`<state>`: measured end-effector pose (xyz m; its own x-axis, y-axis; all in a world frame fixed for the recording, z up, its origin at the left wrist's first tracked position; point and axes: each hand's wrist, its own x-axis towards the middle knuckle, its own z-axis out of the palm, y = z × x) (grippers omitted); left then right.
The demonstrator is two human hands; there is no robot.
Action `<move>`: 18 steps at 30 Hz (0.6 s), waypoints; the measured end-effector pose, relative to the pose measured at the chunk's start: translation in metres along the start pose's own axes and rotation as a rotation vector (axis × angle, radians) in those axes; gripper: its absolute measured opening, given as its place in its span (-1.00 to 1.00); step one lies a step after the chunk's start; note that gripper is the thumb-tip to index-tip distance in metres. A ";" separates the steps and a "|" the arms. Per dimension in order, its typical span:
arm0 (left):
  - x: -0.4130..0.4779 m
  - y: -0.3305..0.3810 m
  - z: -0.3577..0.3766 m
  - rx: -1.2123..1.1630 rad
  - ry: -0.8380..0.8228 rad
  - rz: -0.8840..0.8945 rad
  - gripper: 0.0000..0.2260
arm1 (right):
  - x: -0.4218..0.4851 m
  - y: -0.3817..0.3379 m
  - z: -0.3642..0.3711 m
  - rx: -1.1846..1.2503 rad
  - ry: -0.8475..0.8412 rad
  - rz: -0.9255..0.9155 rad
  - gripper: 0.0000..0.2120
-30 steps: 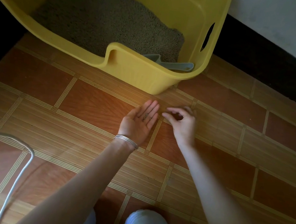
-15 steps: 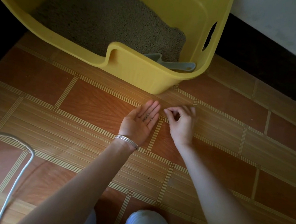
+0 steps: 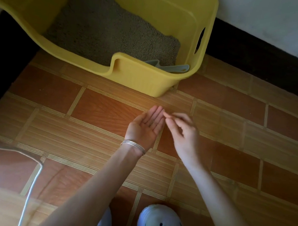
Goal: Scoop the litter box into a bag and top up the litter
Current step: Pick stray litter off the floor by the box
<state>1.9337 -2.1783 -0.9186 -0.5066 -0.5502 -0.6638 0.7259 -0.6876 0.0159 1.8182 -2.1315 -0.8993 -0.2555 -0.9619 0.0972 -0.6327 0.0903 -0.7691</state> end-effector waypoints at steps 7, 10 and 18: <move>-0.042 0.016 0.026 0.065 -0.088 0.014 -0.65 | -0.008 -0.007 -0.081 -0.224 0.034 0.124 -0.65; -0.062 0.022 0.042 0.103 -0.131 0.024 -0.64 | -0.005 -0.024 -0.102 -0.358 0.071 0.035 -0.67; -0.090 0.039 0.119 0.243 -0.228 0.019 -0.64 | 0.026 -0.072 -0.118 -0.582 0.066 -0.226 -0.57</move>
<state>1.9526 -2.2115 -0.7693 -0.6054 -0.6366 -0.4778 0.6175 -0.7544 0.2228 1.7711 -2.1326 -0.7665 -0.1019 -0.9573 0.2706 -0.9659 0.0301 -0.2572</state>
